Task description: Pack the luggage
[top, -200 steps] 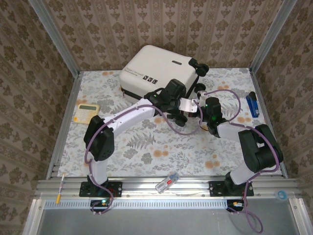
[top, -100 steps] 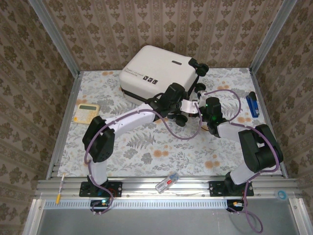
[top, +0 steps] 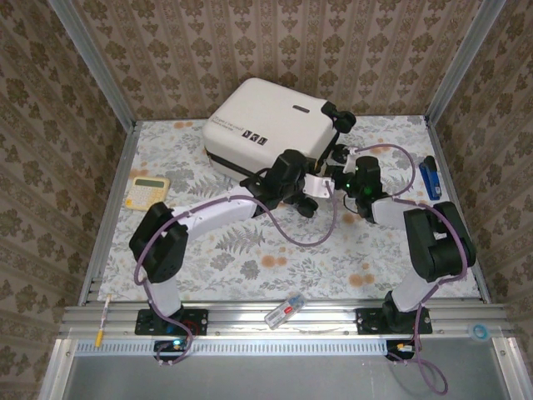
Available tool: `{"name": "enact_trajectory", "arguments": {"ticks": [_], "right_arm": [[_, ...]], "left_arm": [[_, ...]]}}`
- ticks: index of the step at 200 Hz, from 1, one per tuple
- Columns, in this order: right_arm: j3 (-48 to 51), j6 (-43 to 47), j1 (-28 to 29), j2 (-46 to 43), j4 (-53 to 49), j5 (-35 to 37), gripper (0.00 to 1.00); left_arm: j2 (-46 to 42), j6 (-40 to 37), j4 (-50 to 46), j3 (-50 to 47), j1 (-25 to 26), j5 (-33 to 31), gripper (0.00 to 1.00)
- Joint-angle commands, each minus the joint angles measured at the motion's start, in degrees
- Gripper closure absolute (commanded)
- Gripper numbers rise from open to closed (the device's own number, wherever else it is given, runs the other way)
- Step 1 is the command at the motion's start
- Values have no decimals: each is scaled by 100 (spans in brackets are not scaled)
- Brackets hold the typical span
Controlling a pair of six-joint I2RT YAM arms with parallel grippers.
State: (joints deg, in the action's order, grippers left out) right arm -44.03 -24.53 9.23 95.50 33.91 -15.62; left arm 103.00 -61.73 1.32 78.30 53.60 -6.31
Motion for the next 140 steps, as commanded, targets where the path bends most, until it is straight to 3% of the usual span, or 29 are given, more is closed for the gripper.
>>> {"name": "enact_trajectory", "arguments": {"ticks": [1,64,140], "right_arm": [[-335,-173,-265,184,-7,478,100],[-580,-684,-784,571,87,545,100],[-231,-808,-818,445,462,225,100]], "left_arm": [[-424,1029,-60,-373,-6,-16,86],[-1194,1789,1221,-1485,-30,8,88],[-1982,3129,3207,-3073,-105,-240,87]]}}
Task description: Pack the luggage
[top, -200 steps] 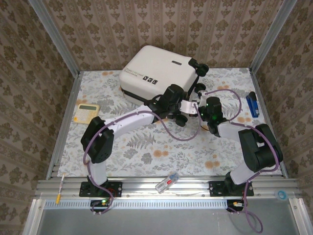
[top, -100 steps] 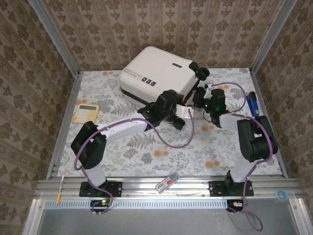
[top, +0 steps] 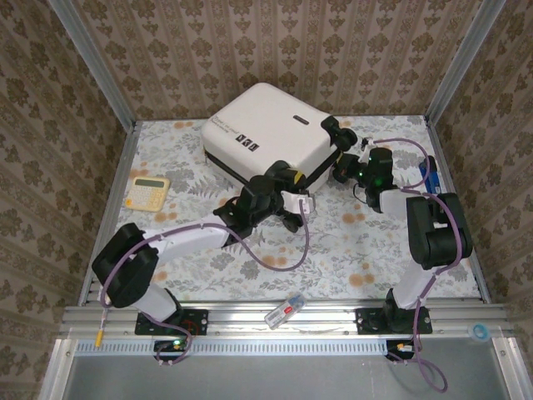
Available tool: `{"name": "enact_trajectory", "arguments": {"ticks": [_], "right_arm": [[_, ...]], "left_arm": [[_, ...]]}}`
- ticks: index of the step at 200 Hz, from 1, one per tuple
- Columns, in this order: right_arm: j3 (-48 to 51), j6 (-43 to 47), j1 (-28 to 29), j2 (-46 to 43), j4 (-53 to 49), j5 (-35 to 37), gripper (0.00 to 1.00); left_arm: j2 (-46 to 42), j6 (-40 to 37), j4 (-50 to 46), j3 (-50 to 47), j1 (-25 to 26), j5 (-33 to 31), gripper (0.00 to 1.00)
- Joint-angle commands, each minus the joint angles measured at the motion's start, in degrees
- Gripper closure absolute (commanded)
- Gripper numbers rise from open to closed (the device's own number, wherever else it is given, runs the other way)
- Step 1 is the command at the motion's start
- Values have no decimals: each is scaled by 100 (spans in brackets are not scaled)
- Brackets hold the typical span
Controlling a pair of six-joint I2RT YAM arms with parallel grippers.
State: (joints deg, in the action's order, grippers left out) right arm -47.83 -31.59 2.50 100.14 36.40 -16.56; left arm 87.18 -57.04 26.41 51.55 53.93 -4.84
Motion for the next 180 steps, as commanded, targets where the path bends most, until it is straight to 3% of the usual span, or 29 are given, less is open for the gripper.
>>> {"name": "enact_trajectory", "arguments": {"ticks": [1,47,87,129,180], "right_arm": [[155,-106,-145,-19,211,320,100],[289,-5,-145,-17,458,247,100],[553,-75,-145,27,1079,-8,100],[694,-101,-144,8,1445,-175,100],[984,-108,-132,-147,1606,-348,100]], "left_arm": [[-406,2670,702,-408,-142,-386,87],[-773,2929,989,-962,-136,-659,86],[-1045,3514,2251,-1700,-112,-929,83],[-958,4081,3001,-1989,-124,-1194,86],[-1211,4493,2958,-2317,-193,-1046,84]]}}
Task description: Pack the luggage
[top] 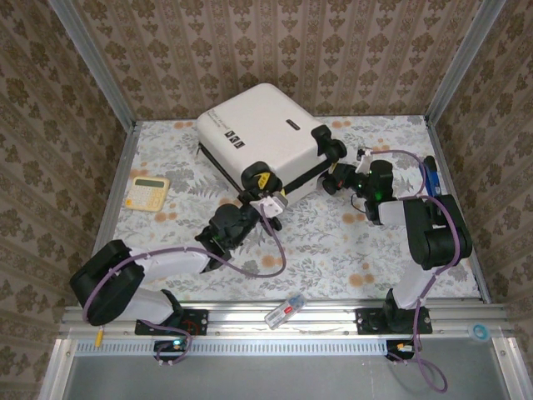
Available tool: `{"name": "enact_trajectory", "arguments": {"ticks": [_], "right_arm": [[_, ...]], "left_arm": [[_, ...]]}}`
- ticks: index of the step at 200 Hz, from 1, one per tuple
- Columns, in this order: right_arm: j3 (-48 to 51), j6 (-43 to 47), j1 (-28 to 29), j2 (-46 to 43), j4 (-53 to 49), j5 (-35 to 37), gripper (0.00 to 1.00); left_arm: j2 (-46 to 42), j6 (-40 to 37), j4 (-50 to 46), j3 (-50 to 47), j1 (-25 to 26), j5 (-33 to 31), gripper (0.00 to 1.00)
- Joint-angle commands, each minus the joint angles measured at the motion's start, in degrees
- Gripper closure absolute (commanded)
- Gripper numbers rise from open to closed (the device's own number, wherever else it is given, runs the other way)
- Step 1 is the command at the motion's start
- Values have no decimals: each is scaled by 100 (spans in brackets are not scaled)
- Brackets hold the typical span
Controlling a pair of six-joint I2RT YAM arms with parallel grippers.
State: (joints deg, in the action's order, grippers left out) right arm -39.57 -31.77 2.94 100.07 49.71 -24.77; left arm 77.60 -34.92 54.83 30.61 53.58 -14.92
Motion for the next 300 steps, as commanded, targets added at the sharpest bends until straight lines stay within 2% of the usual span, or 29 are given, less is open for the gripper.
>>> {"name": "enact_trajectory", "arguments": {"ticks": [1,22,83,139,202,222,271,300], "right_arm": [[163,-92,-177,-139,280,469,100],[239,-115,-164,-163,319,384,100],[-240,-2,-179,-6,-121,409,100],[-628,65,-206,158,-66,33,100],[-270,-45,-29,128,324,-160,100],[-185,-10,56,127,337,-157,100],[-108,63,143,15,255,-171,100],[-95,108,189,-48,188,-151,100]], "left_arm": [[-267,2280,112,-227,-161,-21,83],[-498,2325,-208,-342,-155,163,80],[-1021,2434,-770,-603,-334,15,84],[-1246,2978,-650,-1011,-792,32,84],[-1406,3322,-740,-1141,-999,-213,85],[-1494,3334,-802,-1132,-1002,-146,82],[-2556,3313,-1825,-843,-1058,-19,71],[-2859,3530,-3216,58,-1084,533,63]]}}
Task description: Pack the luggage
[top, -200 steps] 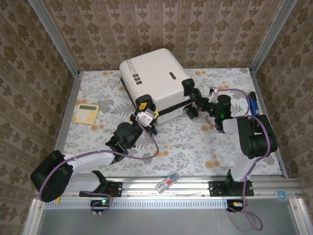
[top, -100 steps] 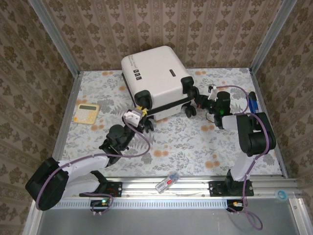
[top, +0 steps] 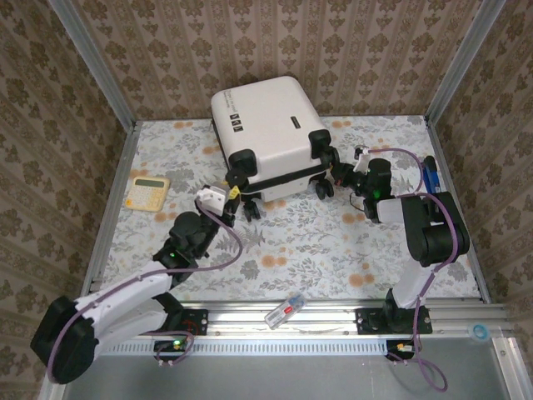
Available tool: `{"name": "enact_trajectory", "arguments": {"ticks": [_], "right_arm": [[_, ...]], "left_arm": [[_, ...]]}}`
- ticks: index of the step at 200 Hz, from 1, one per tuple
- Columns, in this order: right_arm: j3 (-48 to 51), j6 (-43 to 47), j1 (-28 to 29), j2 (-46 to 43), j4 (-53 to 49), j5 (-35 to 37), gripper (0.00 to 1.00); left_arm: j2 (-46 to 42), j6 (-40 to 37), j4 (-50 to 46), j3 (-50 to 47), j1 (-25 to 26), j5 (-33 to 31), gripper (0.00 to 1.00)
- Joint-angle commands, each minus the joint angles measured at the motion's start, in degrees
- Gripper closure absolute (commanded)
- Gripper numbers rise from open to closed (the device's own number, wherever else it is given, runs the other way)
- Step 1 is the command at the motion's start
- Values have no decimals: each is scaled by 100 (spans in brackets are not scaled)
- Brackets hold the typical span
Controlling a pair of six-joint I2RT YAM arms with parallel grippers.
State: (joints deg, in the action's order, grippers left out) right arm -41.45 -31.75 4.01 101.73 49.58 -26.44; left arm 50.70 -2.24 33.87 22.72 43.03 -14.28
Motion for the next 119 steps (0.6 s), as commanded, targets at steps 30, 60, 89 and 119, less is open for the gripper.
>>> {"name": "enact_trajectory", "arguments": {"ticks": [30,60,89,119], "right_arm": [[94,124,126,-203,186,45,100],[52,142,126,-181,112,77,100],[-63,168,134,-187,-133,77,100],[-82,173,131,-246,-251,59,100]], "left_arm": [[782,1011,-2334,2309,10,899,44],[2346,1706,-3509,4113,331,946,38],[3697,2294,-4420,5793,581,1061,32],[4718,2869,-4972,6945,803,781,27]]}}
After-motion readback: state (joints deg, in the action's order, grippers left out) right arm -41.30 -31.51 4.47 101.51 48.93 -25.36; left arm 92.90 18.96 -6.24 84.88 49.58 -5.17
